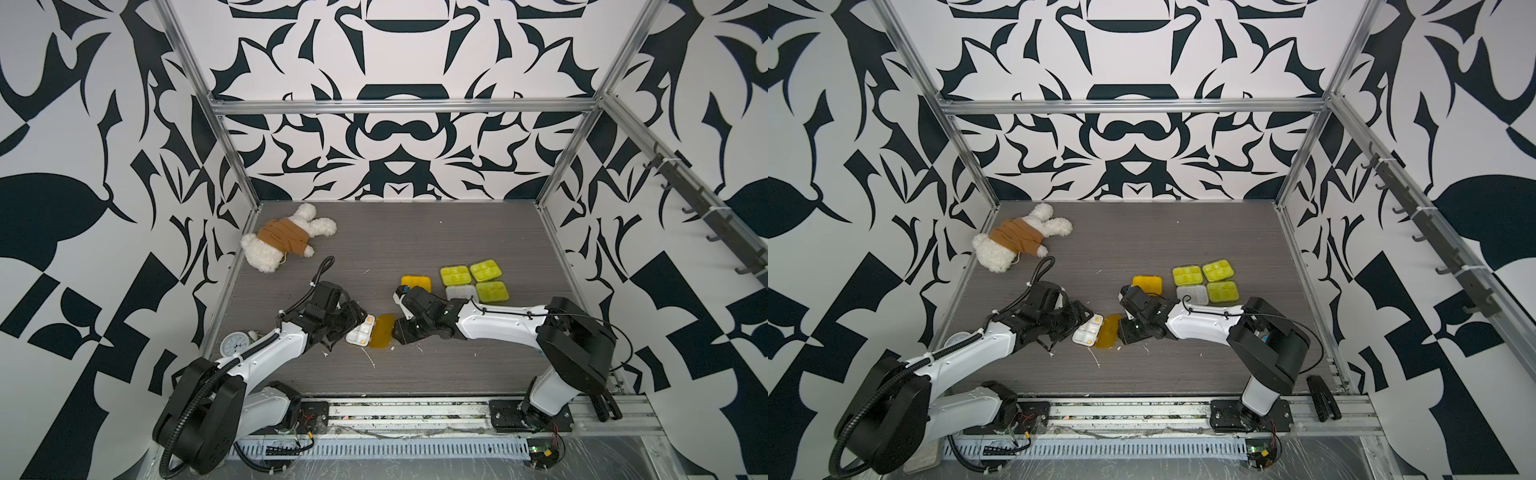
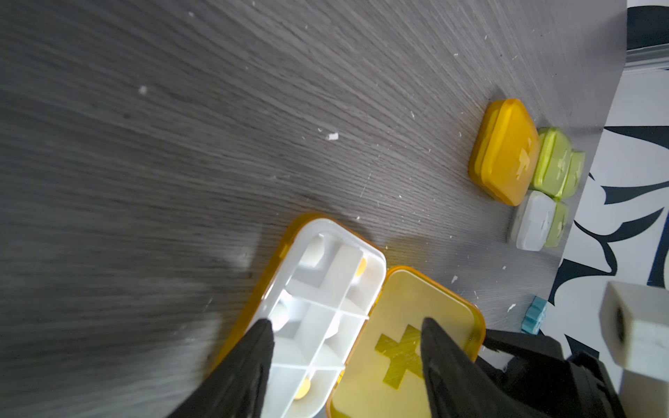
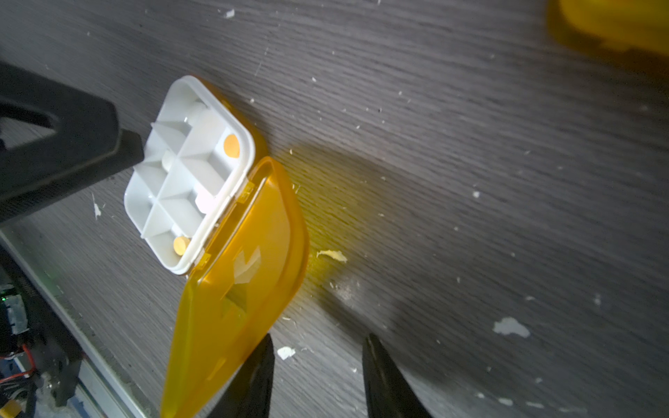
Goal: Close pillboxes
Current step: Close the lid on the pillbox.
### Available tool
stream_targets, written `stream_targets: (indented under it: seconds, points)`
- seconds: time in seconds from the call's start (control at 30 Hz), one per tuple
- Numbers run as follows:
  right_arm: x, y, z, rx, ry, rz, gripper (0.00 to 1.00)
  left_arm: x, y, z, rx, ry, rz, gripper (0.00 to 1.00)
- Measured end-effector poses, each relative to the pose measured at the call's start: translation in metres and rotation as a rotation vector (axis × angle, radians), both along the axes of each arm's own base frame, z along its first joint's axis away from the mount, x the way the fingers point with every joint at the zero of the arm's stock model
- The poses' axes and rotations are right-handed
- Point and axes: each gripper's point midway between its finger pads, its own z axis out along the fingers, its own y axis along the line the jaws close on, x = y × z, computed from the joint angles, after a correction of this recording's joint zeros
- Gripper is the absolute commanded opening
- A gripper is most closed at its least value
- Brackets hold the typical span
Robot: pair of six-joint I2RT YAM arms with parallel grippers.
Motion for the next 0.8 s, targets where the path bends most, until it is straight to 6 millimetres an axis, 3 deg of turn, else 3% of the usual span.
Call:
stream_targets:
  seconds: [0.8]
  points:
    - [0.010,0.024,0.017,0.027,-0.030,0.028,0.43,0.001,-0.001,0.004,-0.011,-0.018,-0.002,0.68]
